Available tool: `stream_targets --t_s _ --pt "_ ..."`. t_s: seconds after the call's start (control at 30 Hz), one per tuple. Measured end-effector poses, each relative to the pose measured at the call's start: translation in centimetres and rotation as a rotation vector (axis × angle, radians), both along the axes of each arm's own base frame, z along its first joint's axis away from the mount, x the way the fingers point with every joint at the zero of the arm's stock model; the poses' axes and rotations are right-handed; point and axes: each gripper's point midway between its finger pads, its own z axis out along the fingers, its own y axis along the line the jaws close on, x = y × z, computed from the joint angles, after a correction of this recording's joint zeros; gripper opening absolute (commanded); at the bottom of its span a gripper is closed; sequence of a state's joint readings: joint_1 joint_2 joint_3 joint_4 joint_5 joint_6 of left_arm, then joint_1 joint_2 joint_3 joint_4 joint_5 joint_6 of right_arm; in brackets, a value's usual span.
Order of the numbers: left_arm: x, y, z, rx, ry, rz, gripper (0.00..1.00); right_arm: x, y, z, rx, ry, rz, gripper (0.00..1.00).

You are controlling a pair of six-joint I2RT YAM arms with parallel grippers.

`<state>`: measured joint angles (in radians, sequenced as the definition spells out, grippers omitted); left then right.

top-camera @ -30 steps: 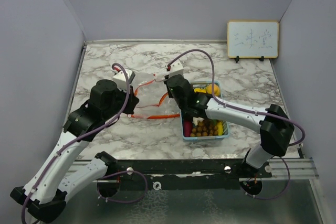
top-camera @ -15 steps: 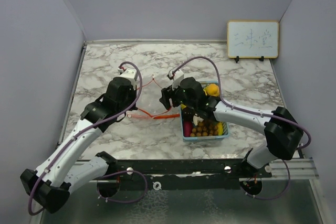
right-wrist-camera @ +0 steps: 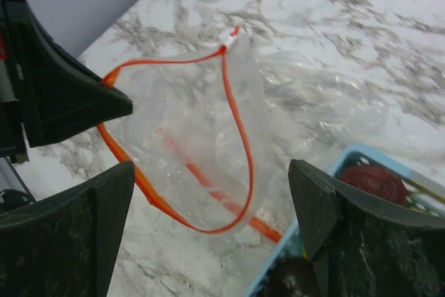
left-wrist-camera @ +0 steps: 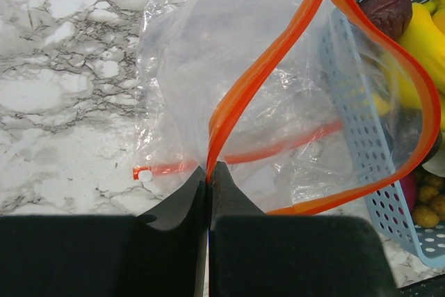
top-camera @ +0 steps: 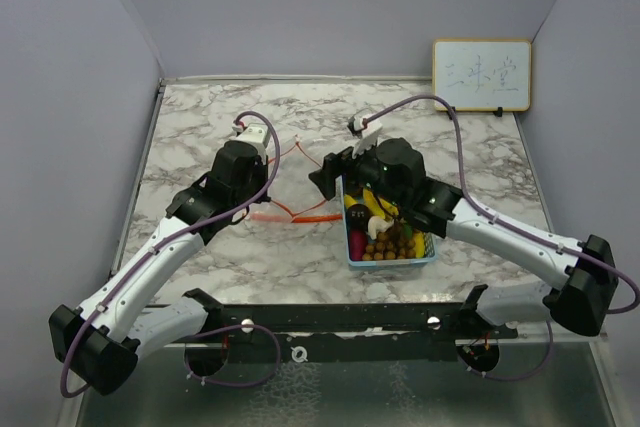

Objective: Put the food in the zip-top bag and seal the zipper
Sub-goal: Open the zipper of the food storage bag at the center of the board, then pick up the fake fruit from the bin.

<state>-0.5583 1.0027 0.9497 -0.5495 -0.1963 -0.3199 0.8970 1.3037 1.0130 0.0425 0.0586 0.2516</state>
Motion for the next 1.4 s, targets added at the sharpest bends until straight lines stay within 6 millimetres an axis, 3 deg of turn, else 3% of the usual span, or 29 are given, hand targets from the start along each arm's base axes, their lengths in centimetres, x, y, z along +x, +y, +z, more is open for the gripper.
stream_targets --t_s 0.1,0.2,0.33,0.53,0.67,0.83,0.93,0.97,1.07,1.2,1.4 --pt "0.0 -0.2 0.1 -0.009 -0.004 -0.007 0.00 0.3 -2.6 -0.1 -0.046 0.066 -0.127 0.88" --pt "0.2 -0.4 0.3 -0.018 -0.011 -0.014 0.00 -0.3 -6.3 -1.9 -0.130 0.152 -0.261 0.85" --pt "0.1 -0.7 0.0 -0.026 -0.009 -0.025 0.00 -2.4 -11.8 -4.5 -0.240 0.265 -0.422 0.82" --pt "0.1 -1.1 -0.2 -0.036 -0.004 -0.042 0.00 -5.5 -16.9 -6.8 -0.304 0.359 -0.537 0.77" --pt "0.0 -1.1 -0.4 -0.034 -0.001 -0.046 0.00 -6.1 -17.5 -7.9 -0.319 0.390 -0.546 0.76" --pt "-0.2 -1.2 -0.9 -0.036 0.009 -0.055 0.00 -7.0 -17.9 -11.9 -0.412 0.459 -0.543 0.73" --pt "-0.3 -1.4 -1.0 -0.042 0.012 -0.064 0.00 -7.5 -18.3 -13.7 -0.457 0.480 -0.541 0.51" --pt "-0.2 -1.4 -0.9 -0.043 0.010 -0.065 0.00 -7.5 -18.3 -13.8 -0.458 0.483 -0.542 0.47" --pt "-0.2 -1.5 -0.9 -0.046 0.008 -0.066 0.00 -7.1 -18.0 -13.8 -0.449 0.474 -0.546 0.33" --pt "-0.3 -1.5 -0.8 -0.048 0.007 -0.068 0.00 -6.4 -17.9 -13.6 -0.445 0.444 -0.559 0.04" --pt "-0.3 -1.5 -0.8 -0.051 0.005 -0.071 0.00 -6.1 -18.3 -12.6 -0.467 0.417 -0.568 0.02"
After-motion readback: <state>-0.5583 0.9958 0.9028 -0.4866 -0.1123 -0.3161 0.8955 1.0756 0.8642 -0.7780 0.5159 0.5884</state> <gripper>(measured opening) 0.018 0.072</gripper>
